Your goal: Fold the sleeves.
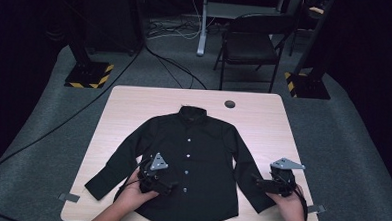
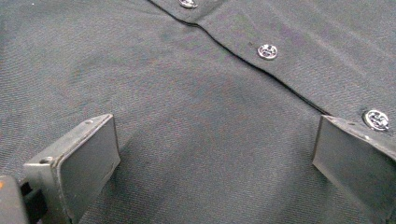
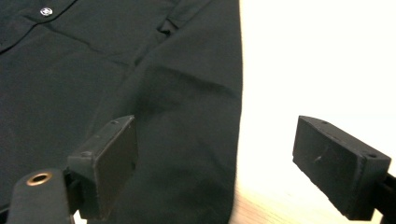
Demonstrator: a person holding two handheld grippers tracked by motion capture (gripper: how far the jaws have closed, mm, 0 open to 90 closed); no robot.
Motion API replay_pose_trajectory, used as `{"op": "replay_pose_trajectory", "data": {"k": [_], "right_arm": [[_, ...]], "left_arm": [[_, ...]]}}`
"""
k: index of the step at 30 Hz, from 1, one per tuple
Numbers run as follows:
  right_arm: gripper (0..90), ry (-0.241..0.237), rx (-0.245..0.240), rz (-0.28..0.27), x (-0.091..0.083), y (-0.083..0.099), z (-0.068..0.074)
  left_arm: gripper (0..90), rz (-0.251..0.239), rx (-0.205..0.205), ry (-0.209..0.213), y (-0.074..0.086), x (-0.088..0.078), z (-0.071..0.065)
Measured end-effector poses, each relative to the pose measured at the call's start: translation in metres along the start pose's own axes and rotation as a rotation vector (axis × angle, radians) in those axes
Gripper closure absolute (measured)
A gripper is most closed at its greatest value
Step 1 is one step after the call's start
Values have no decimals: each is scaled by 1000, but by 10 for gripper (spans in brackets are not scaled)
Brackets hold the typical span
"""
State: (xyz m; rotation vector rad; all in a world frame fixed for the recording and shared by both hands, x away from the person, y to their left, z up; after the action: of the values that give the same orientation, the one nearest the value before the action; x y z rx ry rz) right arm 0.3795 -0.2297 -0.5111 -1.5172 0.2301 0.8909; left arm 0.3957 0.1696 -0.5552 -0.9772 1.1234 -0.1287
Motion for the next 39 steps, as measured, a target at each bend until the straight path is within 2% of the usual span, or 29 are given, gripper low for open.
{"op": "replay_pose_trajectory", "data": {"k": [12, 19, 24, 27, 32, 39], "right_arm": [[178, 30, 20, 8, -7, 9, -14], [241, 44, 29, 26, -7, 17, -20], [311, 62, 33, 40, -7, 22, -22], [374, 56, 50, 51, -5, 25, -23], [494, 48, 40, 81, 0, 30, -20], [610, 45, 43, 96, 2, 31, -17]], "left_arm": [[3, 0, 0, 0, 0, 0, 0], [3, 0, 0, 0, 0, 0, 0], [3, 0, 0, 0, 0, 0, 0], [3, 0, 0, 0, 0, 0, 0], [3, 0, 0, 0, 0, 0, 0], [3, 0, 0, 0, 0, 0, 0]]}}
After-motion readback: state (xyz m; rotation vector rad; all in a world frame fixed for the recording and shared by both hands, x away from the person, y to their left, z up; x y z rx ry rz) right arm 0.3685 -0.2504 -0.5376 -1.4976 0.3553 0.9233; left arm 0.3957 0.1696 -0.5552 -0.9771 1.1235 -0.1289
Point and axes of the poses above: each handheld gripper's, and its own axes: x roughly forward along the jaws, y roughly out of its underside, z roughly to its left, the point moved 3 cm from there along x, roughly forward along the jaws, and after that the axes turned 6 degrees about x, right-handed, at the moved point
